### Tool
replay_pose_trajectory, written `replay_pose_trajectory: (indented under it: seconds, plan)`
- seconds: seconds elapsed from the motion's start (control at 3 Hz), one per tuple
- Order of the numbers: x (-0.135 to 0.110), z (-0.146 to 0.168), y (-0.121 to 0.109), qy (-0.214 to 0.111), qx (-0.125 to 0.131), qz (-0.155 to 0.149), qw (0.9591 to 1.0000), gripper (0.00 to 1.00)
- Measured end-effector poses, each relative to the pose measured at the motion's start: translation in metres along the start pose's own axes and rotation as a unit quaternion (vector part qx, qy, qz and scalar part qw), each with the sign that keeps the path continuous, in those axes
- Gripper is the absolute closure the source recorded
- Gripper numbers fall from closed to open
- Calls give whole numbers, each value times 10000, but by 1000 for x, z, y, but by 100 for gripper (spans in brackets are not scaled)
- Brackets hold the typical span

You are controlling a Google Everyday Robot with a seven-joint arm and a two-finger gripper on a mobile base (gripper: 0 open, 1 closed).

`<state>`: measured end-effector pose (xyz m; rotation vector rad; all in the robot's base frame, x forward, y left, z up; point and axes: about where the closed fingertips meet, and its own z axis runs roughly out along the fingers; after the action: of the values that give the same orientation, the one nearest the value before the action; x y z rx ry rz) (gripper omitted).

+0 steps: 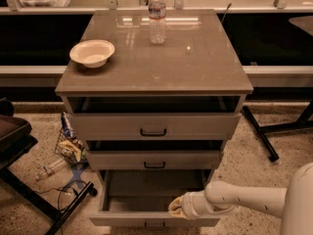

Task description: Open bottom drawer

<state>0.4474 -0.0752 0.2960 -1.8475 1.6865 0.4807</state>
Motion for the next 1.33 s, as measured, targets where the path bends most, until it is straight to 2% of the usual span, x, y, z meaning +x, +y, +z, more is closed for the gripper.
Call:
replay_pose_trajectory:
  seconds: [0.33,0.67,1.0,1.33]
  plan:
    - [1,2,-2,26,-5,6,10000,100]
    - [9,18,-20,298,-6,62,9995,100]
    - [5,38,-44,590,-38,-49,9982,100]
    - [7,61,-58,729,-56,-52,9973,100]
